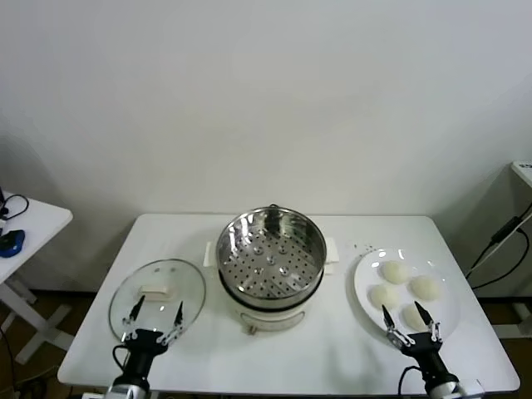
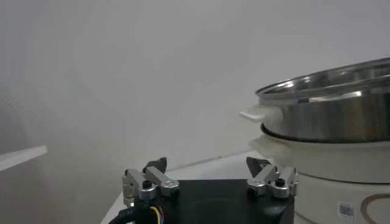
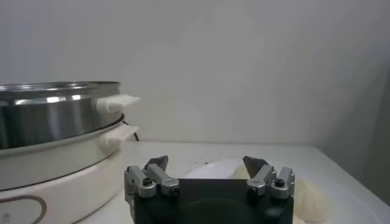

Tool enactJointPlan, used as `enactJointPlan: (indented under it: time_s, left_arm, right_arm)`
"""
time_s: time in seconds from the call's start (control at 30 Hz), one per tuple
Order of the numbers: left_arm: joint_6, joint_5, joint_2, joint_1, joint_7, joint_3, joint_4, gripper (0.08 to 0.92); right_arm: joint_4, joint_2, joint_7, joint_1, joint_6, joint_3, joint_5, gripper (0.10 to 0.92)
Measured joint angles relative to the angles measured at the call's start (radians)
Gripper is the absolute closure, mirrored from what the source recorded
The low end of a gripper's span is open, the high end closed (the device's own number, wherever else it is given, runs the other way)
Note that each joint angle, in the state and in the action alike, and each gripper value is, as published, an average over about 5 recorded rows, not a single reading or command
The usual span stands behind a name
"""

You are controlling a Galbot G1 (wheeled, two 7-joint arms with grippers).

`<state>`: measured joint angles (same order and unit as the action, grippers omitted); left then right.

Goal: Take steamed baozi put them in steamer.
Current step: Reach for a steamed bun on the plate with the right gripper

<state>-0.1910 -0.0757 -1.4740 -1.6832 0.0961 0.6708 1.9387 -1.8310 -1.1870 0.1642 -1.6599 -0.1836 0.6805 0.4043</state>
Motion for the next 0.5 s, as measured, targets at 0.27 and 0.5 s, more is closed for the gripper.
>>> enactJointPlan:
  time_s: [0.27,0.5]
  left_arm:
    - [-0.006,-0.002,-0.001,0.006,-0.011,-0.007,0.0,0.177]
    - [-0.016,-0.01,0.006,0.015,-0.02,-0.024,-0.001,0.177]
  right_arm:
    - [0.031,0.084,0.066,0.059,0.042,0.045,-0.023,0.203]
    - [0.113,0.245,0.18,0.164,0.077,0.045,-0.062,0.203]
